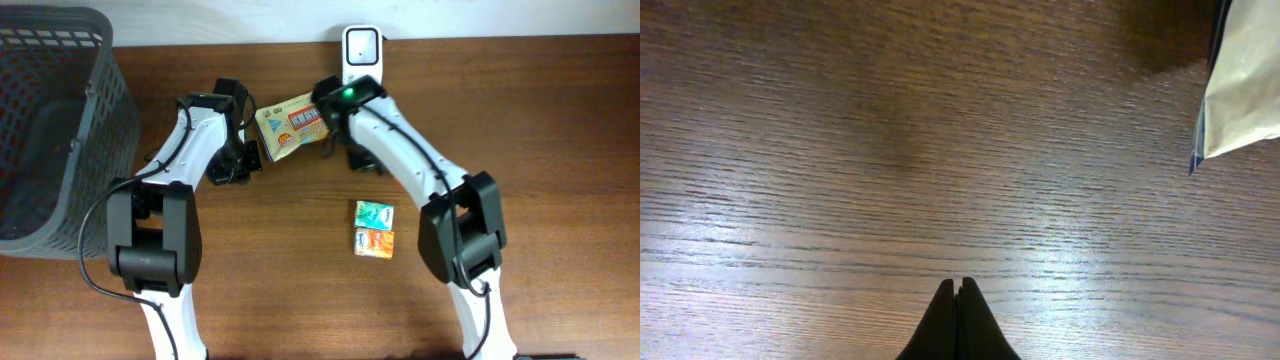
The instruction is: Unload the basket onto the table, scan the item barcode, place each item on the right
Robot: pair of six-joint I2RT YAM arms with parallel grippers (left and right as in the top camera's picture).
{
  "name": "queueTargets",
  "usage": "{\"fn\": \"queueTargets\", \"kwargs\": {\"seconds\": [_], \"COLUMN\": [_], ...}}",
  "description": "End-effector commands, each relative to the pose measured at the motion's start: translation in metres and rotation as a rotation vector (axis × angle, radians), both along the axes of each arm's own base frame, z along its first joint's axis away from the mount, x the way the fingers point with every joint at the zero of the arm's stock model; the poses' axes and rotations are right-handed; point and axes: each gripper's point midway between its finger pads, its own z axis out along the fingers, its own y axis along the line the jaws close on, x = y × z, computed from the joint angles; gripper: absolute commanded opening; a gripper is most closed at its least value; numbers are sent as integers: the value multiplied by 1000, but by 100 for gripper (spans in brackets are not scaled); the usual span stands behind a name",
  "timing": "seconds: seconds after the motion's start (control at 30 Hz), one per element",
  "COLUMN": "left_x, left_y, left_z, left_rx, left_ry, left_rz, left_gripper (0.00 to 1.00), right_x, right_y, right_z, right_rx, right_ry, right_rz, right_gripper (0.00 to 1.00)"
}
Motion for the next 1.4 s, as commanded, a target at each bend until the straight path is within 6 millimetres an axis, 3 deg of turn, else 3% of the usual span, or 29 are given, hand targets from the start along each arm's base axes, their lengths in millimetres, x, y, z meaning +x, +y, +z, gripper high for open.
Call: {"fn": "queueTargets", "kwargs": {"seconds": [0.0, 0.03, 0.13, 0.27, 0.33, 0.5, 0.6, 0.67, 0.9, 1.0, 1.1, 1.37], "left_x": [6, 6, 3, 2, 2, 3, 3, 2, 2, 3, 3, 4], "left_y": [2, 2, 2, 2, 2, 2, 2, 2, 2, 2, 2, 2], "left_z": [2, 2, 2, 2, 2, 2, 2, 2, 2, 2, 2, 2], "left_rx": [9, 9, 10, 11, 10, 10, 10, 10, 10, 10, 10, 9], "left_ry": [-12, -11, -1, 4, 5, -2, -2, 1, 3, -3, -3, -7], "left_rz": [4, 4, 4, -27, -26, -26, -26, -26, -26, -26, -26, -26], "left_gripper": [3, 4, 5, 8, 9, 13, 17, 17, 19, 20, 21, 22], "right_x": [-3, 0, 8, 14, 16, 19, 7, 4, 4, 1, -4, -8], "right_y": [58, 64, 68, 38, 24, 1, 3, 12, 29, 26, 17, 16], "right_z": [15, 25, 56, 90, 93, 68, 37, 16, -30, -40, -48, -72], "right_rx": [282, 336, 452, 535, 597, 620, 509, 490, 512, 493, 442, 441], "right_ry": [27, 24, 4, 3, 28, 33, -11, -31, -30, -33, -59, -58], "right_rz": [2, -3, -26, -114, -189, -613, -969, -1100, -1128, -1127, -1180, -1195], "right_gripper": [92, 99, 98, 99, 98, 98, 99, 98, 98, 100, 90, 84]}}
